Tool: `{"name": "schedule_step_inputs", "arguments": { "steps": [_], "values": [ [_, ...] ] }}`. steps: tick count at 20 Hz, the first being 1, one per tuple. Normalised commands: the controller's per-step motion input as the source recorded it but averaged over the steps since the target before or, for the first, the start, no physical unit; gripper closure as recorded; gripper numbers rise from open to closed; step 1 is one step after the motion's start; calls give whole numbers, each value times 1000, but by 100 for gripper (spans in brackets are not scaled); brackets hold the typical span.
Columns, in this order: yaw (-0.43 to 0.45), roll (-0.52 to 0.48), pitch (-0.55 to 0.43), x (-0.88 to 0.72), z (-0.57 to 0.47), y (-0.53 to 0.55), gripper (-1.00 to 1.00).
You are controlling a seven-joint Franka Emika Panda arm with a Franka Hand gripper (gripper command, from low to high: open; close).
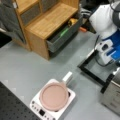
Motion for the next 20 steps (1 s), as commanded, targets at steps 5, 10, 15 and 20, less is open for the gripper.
{"name": "schedule_step_inputs", "arguments": {
  "steps": [5,10,15,20],
  "values": [
    [-170,-47,-80,-391,22,323,-100],
    [-166,-70,-46,-437,67,250,-100],
    [-184,-86,-36,-358,97,216,-100],
    [-194,-107,-37,-374,73,198,-100]
  ]
}}
